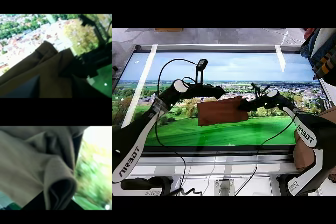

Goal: Fold the clothes and pants, and hang the long-sleeved shirts on hangers.

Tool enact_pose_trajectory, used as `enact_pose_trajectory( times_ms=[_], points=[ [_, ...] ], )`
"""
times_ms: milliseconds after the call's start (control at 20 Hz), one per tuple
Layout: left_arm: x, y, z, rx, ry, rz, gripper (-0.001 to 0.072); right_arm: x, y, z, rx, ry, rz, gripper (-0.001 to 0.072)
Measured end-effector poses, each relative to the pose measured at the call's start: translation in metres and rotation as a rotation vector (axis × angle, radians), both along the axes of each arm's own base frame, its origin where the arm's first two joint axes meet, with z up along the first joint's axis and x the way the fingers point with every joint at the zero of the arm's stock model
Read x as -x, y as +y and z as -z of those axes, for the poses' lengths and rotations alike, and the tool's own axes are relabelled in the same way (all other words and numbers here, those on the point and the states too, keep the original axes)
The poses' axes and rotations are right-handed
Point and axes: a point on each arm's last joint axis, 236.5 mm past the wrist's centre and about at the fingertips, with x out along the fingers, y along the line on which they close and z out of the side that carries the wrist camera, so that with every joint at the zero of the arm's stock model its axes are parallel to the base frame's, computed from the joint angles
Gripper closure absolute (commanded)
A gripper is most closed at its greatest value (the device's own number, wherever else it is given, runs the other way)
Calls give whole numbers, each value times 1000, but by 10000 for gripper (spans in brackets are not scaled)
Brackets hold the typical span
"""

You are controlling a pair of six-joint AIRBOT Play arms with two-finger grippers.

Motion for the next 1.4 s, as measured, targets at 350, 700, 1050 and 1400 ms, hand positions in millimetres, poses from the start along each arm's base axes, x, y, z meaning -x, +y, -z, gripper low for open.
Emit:
enact_pose_trajectory(
  times_ms=[350, 700, 1050, 1400],
  points=[
    [-2, 88, -70, -88, -136, -70, 696, -42, -73, -152, -62, -236, 91, 696],
    [29, 191, -180, -114, -344, -256, 696, 13, -261, -281, 198, -399, 479, 695],
    [63, 263, -197, -286, -376, -371, 696, 176, -449, -338, 670, -329, 1078, 695],
    [76, 274, -185, -328, -318, -367, 696, 312, -506, -309, 767, 43, 1527, 16]
  ],
)
